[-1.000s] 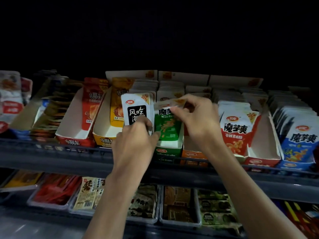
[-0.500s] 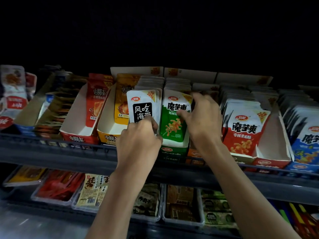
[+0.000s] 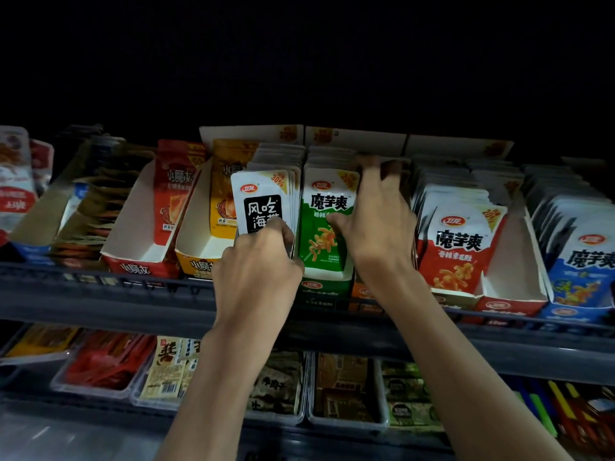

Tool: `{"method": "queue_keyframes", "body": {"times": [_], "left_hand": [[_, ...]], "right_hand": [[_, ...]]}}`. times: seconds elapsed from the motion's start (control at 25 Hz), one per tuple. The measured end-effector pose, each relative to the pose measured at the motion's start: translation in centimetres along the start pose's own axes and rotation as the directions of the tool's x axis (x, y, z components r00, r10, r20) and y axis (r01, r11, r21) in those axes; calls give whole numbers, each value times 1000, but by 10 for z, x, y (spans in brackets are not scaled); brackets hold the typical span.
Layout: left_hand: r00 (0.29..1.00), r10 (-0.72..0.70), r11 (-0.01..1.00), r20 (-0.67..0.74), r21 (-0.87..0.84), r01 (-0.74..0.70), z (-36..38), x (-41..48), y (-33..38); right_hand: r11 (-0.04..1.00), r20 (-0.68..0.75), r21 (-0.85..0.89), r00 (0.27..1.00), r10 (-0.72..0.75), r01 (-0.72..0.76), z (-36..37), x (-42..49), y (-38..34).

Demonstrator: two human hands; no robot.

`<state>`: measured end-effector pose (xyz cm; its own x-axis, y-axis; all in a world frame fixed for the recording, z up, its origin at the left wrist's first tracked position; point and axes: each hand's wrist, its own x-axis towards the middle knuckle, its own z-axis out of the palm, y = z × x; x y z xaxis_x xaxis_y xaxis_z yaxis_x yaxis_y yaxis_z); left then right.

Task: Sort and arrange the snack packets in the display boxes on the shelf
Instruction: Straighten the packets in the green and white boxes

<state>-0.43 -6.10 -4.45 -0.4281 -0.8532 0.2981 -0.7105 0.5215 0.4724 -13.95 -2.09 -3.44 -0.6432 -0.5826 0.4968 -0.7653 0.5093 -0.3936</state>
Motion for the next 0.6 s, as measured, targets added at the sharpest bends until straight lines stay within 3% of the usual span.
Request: {"method": "queue_keyframes", "body": {"times": [0.28,0.6], "left_hand": [[999,26,1000,-43,2,-26,3,0,4],[998,36,999,-55,-10,-36,4,-1,7]], "right_hand": [[989,21,-76,992,-123,125,-2,-3,2],[988,46,-70,990,-135,138,-9,-4,7]]}}
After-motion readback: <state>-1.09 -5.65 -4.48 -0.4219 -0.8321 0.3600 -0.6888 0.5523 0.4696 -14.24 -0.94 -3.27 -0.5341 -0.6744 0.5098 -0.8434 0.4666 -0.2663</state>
